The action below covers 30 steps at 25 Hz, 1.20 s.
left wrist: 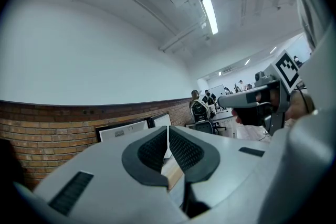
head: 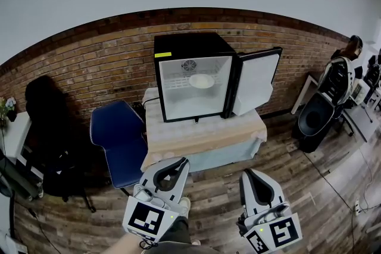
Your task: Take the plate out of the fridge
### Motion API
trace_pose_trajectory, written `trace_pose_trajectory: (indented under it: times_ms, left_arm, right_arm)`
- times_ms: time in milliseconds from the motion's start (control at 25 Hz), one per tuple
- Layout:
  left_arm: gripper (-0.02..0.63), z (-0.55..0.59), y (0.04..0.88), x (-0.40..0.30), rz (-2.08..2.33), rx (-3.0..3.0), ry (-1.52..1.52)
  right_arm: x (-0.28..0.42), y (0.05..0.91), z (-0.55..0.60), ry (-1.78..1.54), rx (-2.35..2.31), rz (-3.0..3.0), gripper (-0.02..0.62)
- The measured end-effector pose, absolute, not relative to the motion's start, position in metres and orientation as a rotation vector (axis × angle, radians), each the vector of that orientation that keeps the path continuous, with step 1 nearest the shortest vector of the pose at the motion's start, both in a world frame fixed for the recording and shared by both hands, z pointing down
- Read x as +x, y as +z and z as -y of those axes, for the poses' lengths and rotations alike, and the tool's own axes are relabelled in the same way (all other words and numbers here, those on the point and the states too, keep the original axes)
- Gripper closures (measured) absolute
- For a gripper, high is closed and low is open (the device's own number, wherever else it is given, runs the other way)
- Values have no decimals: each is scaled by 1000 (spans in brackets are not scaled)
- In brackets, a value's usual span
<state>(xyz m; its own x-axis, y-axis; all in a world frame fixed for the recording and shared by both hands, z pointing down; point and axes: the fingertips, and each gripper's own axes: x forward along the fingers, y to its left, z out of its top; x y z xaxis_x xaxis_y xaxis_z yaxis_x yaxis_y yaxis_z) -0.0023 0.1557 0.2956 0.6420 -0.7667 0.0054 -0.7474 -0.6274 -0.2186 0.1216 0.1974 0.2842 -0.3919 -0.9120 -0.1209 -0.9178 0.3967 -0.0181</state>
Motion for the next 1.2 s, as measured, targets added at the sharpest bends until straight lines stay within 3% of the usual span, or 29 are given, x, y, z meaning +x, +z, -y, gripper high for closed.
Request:
trace_pose_trajectory:
  times_ms: [1200]
  left_arm:
    - [581,18,321,3,-1240,-2756,-150]
  right_arm:
    - [129,312,-18,-50,-1708,-2567,565]
